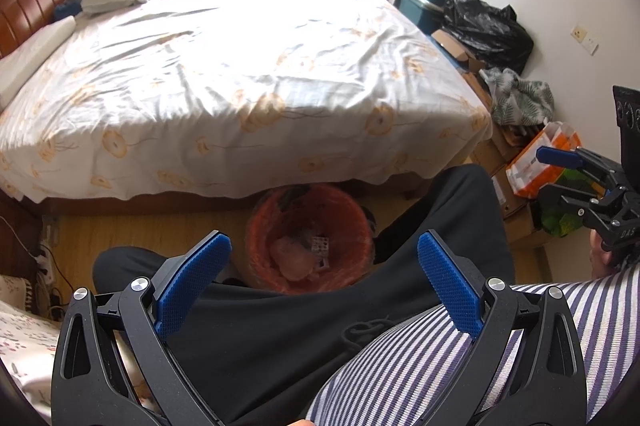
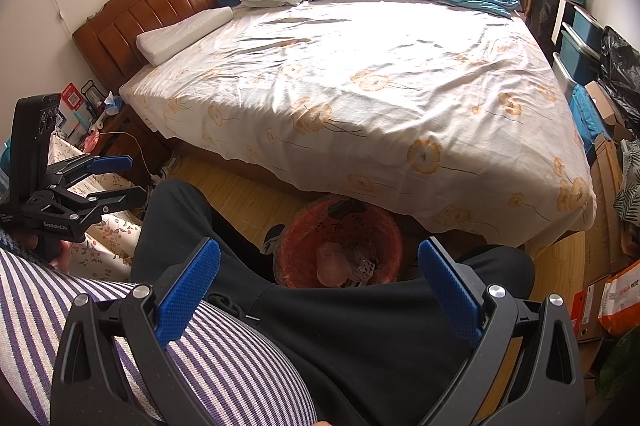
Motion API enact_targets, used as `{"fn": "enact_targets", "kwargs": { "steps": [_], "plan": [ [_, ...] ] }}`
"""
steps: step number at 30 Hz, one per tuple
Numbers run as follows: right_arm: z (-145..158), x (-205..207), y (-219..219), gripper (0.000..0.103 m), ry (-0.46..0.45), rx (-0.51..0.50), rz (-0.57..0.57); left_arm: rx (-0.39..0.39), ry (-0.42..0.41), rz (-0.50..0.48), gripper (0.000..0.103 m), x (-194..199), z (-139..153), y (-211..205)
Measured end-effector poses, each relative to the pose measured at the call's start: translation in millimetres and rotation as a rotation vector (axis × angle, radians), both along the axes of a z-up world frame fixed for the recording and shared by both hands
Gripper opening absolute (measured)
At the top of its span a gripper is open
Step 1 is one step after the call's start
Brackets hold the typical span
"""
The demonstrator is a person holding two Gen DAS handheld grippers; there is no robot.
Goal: Collect trash
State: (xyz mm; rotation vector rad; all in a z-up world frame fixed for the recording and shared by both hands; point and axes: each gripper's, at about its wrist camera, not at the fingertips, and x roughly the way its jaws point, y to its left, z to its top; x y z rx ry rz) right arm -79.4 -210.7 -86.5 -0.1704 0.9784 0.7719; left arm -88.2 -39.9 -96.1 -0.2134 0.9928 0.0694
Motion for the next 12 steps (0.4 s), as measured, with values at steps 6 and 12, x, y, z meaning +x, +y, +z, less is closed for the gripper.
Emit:
{"fn": "enact_targets", "kwargs": {
  "steps": [6,12],
  "plan": [
    [-0.2,0.0,-0.2,0.098,0.0,0.0,0.0,0.004,0.007,0.002,0.097,0.8,-1.4,-0.7],
    [0.7,1.1,0.3,0.098,0.002,0.001,0.0,0.003,0.011,0.004,0.097,2.0,-3.3,0.6]
  ]
}}
